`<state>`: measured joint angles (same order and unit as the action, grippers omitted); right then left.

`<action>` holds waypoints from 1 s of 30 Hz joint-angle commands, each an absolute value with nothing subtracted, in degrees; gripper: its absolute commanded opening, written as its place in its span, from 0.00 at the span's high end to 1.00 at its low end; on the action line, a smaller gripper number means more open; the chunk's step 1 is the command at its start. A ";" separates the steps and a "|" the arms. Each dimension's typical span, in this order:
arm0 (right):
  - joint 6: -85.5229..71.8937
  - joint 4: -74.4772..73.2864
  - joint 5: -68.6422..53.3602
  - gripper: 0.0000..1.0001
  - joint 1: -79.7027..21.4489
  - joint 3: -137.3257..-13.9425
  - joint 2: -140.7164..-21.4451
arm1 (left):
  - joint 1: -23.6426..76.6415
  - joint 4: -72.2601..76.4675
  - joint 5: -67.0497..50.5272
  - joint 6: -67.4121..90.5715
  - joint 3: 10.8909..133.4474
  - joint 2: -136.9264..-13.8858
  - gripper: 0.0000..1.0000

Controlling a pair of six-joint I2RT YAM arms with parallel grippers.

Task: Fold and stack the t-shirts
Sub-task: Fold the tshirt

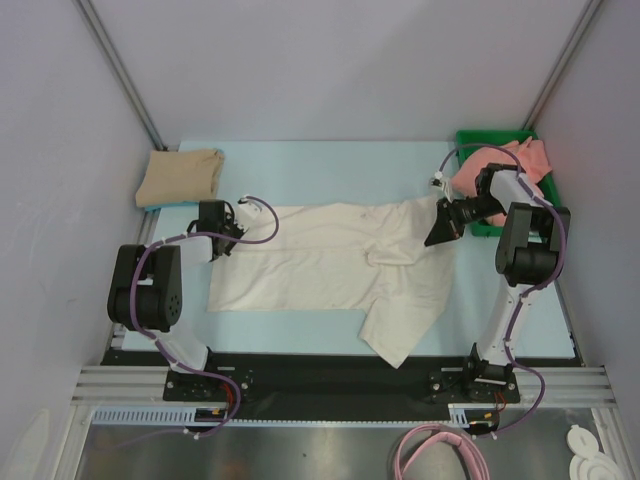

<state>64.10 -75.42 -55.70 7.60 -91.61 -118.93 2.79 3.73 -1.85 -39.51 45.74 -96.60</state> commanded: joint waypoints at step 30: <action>48.16 -24.43 -28.57 0.61 -9.84 -53.08 -84.61 | 3.08 1.76 -2.37 -39.90 45.70 -97.65 0.98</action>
<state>46.85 -27.20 -33.65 -8.32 -53.60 -80.14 2.83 3.73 -1.83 -39.51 45.74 -96.62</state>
